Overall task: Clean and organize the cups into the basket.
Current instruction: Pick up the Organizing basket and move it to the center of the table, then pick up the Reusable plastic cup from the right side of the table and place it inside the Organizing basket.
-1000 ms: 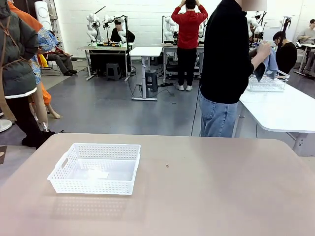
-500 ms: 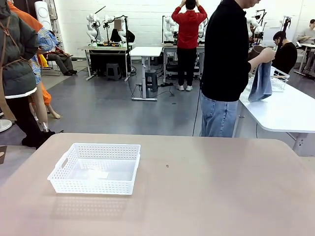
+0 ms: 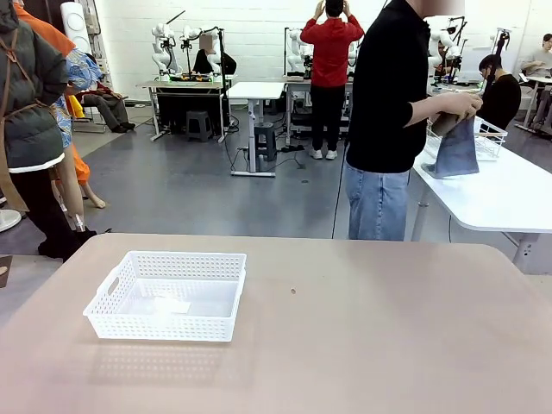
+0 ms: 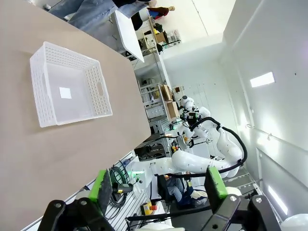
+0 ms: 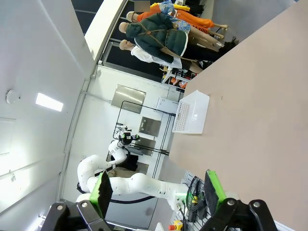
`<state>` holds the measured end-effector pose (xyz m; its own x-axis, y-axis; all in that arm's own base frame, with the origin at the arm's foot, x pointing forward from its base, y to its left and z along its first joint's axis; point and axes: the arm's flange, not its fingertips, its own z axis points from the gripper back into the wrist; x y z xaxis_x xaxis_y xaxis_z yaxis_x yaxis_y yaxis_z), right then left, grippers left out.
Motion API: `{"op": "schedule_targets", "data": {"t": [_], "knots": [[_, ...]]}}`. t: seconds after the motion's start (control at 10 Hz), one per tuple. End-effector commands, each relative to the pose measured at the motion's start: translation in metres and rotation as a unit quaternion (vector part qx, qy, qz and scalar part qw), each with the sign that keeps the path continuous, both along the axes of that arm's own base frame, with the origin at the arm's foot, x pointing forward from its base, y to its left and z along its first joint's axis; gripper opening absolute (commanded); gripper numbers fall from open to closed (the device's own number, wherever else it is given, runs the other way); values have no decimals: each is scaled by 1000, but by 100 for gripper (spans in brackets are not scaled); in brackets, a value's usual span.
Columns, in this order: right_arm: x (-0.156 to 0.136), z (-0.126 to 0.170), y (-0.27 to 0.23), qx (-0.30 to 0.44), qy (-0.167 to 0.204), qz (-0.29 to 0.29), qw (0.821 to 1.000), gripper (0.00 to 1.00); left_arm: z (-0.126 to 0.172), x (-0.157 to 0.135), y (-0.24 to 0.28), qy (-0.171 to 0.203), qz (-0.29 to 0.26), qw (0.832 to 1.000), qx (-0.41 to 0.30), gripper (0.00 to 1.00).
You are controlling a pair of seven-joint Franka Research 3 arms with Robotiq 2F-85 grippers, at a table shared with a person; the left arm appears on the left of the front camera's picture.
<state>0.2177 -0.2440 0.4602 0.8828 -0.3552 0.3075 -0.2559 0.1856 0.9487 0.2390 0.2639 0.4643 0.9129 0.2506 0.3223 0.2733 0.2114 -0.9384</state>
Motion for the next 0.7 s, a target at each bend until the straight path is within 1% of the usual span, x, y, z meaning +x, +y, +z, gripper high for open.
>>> {"op": "schedule_targets", "data": {"t": [0.0, 0.6], "knots": [[-2, 0, -2, 2, -8, 3, 1000, 100, -2, 0, -1, -14, 8, 1000, -4, 100], [-2, 0, -2, 2, -8, 3, 1000, 100, -2, 0, -1, -14, 8, 1000, -4, 100]]}}
